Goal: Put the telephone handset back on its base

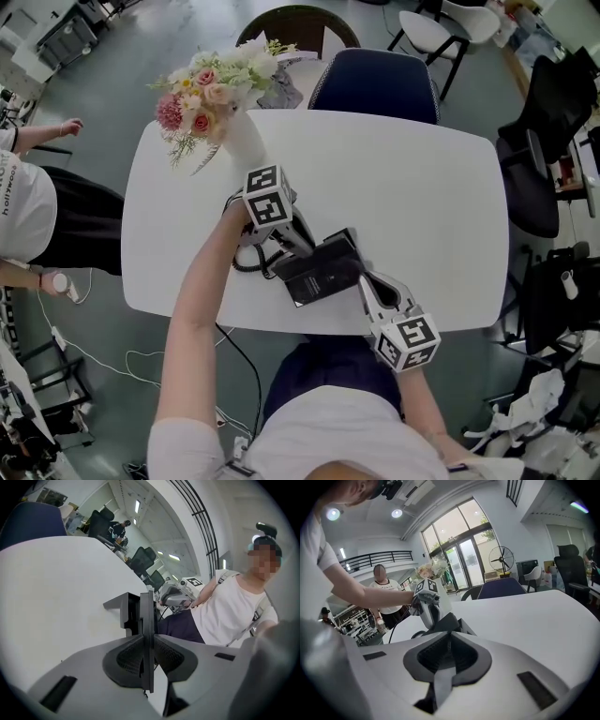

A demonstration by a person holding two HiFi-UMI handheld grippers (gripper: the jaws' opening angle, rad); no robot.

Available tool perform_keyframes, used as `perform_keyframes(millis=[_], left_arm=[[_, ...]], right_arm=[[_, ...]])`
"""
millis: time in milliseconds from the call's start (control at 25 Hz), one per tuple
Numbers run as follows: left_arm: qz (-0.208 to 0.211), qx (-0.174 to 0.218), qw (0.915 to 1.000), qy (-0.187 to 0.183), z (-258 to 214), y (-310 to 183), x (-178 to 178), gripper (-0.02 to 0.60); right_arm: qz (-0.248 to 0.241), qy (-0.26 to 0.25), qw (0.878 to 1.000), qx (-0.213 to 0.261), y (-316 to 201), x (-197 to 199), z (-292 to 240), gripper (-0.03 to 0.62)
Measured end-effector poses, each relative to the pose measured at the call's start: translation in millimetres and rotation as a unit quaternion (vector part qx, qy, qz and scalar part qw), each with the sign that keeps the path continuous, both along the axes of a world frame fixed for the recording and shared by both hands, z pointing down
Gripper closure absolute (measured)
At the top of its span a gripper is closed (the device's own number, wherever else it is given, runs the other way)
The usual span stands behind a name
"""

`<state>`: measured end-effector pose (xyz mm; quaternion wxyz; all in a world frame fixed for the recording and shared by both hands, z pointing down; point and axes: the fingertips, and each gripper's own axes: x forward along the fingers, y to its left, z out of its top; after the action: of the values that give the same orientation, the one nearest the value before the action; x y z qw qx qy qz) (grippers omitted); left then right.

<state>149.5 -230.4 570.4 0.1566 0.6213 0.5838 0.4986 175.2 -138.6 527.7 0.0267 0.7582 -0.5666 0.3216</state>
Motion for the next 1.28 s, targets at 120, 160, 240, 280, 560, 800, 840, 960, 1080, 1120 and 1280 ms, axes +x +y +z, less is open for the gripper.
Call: perform_keyframes(millis=[120, 160, 240, 280, 560, 800, 840, 960, 1080, 1120, 1280], left_arm=[[-0.001, -0.020, 0.9996, -0.018, 4, -2, 3, 0.505], [-0.002, -0.027, 0.9994, -0.024, 7, -3, 5, 0.505], [0.000, -0.041, 0.9986, -0.034, 11, -4, 8, 0.505], [0.002, -0.050, 0.9980, -0.038, 12, -5, 8, 0.505], [0.030, -0.108, 0.9915, -0.066, 15, -4, 10, 0.505], [0.039, -0.155, 0.9825, -0.095, 13, -4, 10, 0.502], [0.040, -0.161, 0.9814, -0.096, 13, -2, 9, 0.502], [0.043, -0.152, 0.9847, -0.073, 13, 0, 9, 0.500], [0.014, -0.078, 0.9968, -0.005, 14, -5, 15, 0.449], [-0.004, -0.044, 0.9986, 0.029, 15, -5, 16, 0.423], [-0.104, 0.045, 0.9828, 0.146, -2, -12, 18, 0.388]], right_arm=[[0.004, -0.002, 1.000, -0.003, 1, 2, 1, 0.551], [0.006, -0.003, 1.000, -0.004, 1, 3, 2, 0.551], [0.010, -0.005, 1.000, -0.004, 1, 4, 2, 0.551], [0.012, -0.005, 1.000, -0.005, 2, 5, 2, 0.551], [0.027, -0.012, 1.000, -0.010, 4, 10, 3, 0.551], [0.031, -0.013, 0.999, -0.011, 7, 15, 1, 0.551], [0.032, -0.013, 0.999, -0.013, 8, 14, 0, 0.551], [0.037, -0.014, 0.999, -0.010, 9, 16, -1, 0.551], [0.037, -0.016, 0.999, -0.005, 7, 18, 1, 0.551], [0.035, -0.017, 0.999, -0.005, 7, 17, 2, 0.551], [0.028, -0.013, 1.000, 0.000, 6, 18, 0, 0.551]])
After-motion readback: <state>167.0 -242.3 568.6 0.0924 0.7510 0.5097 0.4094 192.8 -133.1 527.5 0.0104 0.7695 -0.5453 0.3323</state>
